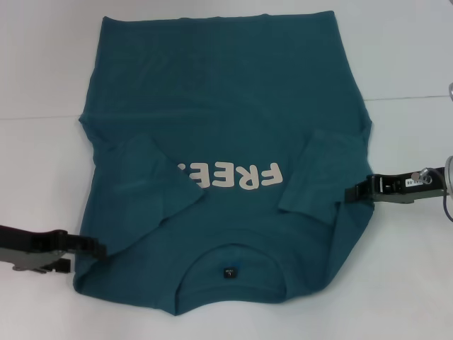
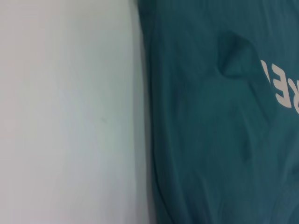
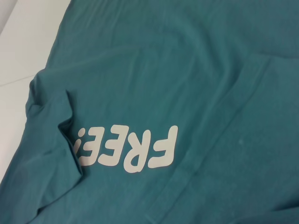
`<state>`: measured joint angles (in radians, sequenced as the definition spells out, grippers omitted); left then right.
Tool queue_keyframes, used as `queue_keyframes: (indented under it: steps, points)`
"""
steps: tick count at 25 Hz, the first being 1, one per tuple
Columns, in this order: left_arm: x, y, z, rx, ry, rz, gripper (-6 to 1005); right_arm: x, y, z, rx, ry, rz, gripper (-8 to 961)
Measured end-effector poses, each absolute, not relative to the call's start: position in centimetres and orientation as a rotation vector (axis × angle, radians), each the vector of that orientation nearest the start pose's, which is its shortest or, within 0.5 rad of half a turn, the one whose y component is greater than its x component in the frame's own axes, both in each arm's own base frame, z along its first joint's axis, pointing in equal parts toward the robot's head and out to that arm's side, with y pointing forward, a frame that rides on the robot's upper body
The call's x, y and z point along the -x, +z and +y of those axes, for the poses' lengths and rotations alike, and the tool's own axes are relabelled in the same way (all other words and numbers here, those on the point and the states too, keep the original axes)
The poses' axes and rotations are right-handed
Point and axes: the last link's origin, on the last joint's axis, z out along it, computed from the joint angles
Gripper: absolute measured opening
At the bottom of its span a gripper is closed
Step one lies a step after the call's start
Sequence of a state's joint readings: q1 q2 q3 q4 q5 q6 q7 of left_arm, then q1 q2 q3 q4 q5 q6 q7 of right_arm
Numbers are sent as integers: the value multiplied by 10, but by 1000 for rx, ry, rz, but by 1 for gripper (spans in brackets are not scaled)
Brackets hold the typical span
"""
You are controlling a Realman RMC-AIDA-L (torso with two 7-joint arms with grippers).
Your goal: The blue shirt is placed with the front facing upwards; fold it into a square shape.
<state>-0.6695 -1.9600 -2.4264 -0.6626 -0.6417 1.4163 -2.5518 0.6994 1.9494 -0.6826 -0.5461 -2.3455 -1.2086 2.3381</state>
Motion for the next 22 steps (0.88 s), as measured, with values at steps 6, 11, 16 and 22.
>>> queue_keyframes:
  steps: [6, 11, 16, 22]
  points:
    - [306, 35, 367, 2112, -59, -1902, 891, -300, 29, 395, 2146, 299, 1683, 37]
    - [305, 31, 368, 2112, -40, -1903, 891, -300, 29, 395, 2145, 299, 1683, 37]
    - [303, 29, 368, 2118, -41, -1903, 890, -300, 30, 397, 2142, 300, 1674, 36]
    - [296, 23, 371, 2141, -43, -1905, 890, -299, 31, 398, 2142, 302, 1669, 36]
